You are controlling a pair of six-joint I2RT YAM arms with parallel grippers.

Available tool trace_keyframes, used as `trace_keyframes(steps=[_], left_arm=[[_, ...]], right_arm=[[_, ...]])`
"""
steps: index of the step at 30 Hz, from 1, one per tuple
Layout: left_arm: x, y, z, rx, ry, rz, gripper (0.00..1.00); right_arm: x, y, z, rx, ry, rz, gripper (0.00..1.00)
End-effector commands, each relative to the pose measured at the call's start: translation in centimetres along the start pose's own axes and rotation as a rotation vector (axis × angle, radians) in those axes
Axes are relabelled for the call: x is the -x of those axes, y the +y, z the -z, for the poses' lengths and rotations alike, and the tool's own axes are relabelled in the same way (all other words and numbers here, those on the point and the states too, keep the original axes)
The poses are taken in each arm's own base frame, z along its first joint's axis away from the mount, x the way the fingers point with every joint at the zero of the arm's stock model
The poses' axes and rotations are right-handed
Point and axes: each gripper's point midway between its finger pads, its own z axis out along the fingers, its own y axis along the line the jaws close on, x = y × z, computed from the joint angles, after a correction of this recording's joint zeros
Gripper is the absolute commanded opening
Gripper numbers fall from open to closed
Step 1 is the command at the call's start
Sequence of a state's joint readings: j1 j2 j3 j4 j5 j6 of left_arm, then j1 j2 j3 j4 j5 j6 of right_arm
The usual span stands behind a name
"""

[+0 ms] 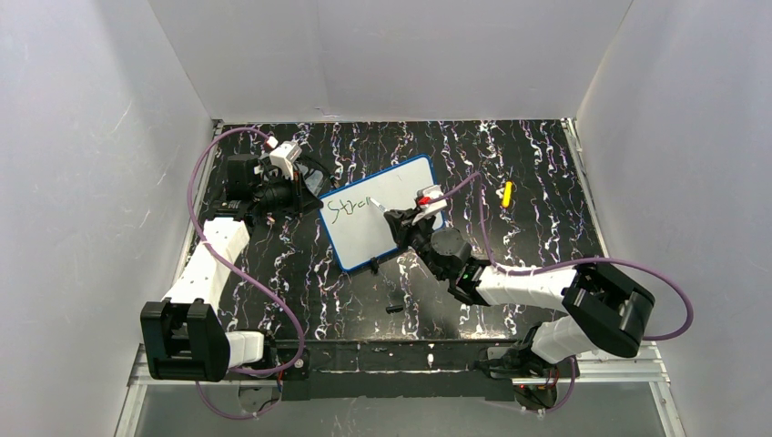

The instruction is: Write a sentence on the whiteboard

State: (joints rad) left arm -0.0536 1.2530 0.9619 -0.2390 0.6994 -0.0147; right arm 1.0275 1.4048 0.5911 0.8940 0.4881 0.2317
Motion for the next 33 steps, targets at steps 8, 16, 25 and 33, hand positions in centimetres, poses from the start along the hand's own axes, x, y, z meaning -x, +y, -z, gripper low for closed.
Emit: trace_keyframes(steps=[8,16,25,33], left_arm=[[-0.1,-0.9,0.6,-0.023,-0.002,-0.014,0.00],[-0.1,-0.9,0.6,-0.023,-0.003,-0.014,0.00],[-0.1,-0.9,0.6,-0.022,-0.004,-0.015,0.00],[0.0,-0.9,0.6,-0.023,-0.004,-0.015,0.00]], right_arm=[[2.4,0.5,-1.2,-0.007,-0.079,-0.016,0.01],[3.1,-0.3,-1.0,-0.046,-0.109,-0.017,0.01],[2.7,-1.3,-0.6,-0.086,-0.096,0.000,0.01],[0.5,-1.2,-0.2,-0.062,-0.031,0.000,0.01]])
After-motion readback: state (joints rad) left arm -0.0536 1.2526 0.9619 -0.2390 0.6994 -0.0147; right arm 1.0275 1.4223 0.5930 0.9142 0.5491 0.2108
